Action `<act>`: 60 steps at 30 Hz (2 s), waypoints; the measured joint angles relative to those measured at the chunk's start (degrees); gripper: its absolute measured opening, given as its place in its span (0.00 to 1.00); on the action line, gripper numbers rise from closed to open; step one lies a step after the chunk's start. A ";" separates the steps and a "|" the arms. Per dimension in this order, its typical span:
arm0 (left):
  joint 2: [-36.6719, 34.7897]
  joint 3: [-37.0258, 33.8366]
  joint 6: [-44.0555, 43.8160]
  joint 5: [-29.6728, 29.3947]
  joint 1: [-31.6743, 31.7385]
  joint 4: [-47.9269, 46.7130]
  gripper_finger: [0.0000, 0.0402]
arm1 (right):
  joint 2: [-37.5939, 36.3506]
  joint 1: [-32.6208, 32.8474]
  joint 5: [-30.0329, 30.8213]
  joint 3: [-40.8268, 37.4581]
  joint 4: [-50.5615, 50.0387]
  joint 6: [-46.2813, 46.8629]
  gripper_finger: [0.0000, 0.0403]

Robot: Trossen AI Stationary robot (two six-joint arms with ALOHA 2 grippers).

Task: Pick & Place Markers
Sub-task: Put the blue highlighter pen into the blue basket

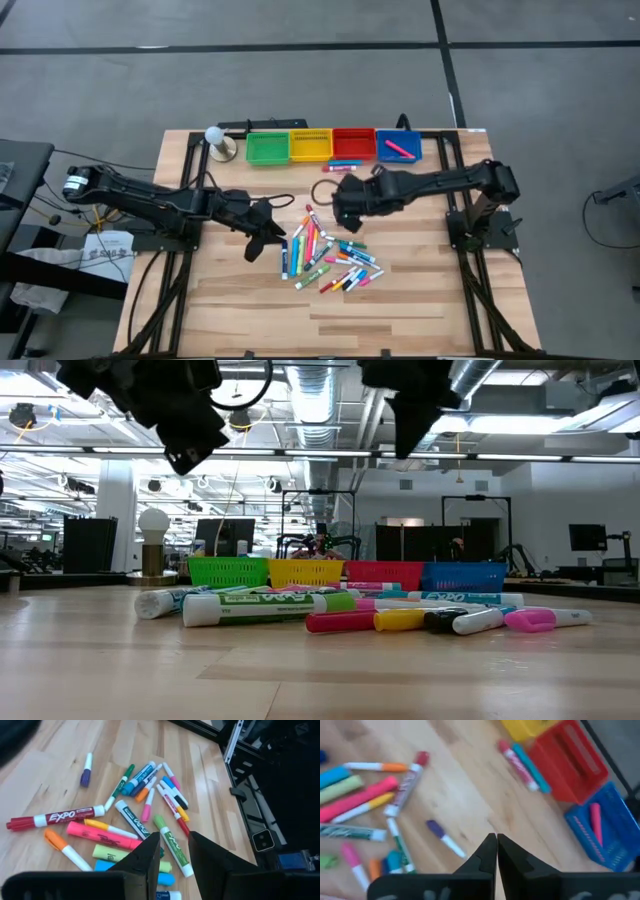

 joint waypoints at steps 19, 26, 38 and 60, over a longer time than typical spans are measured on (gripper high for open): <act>-4.19 -3.96 3.51 -0.23 4.22 1.95 0.25 | -14.03 -13.13 -16.63 -39.77 58.60 -3.77 0.00; -5.89 -5.77 3.35 -0.38 7.36 3.82 0.25 | -19.42 -21.53 -33.39 -57.56 94.87 7.84 0.00; -5.29 -5.73 3.52 -0.39 9.26 5.35 0.25 | -17.66 -20.92 -8.35 -60.03 84.86 22.30 0.00; -5.27 -5.73 3.33 -1.69 9.04 6.45 0.25 | -3.37 -19.27 3.20 -56.74 72.54 35.00 0.00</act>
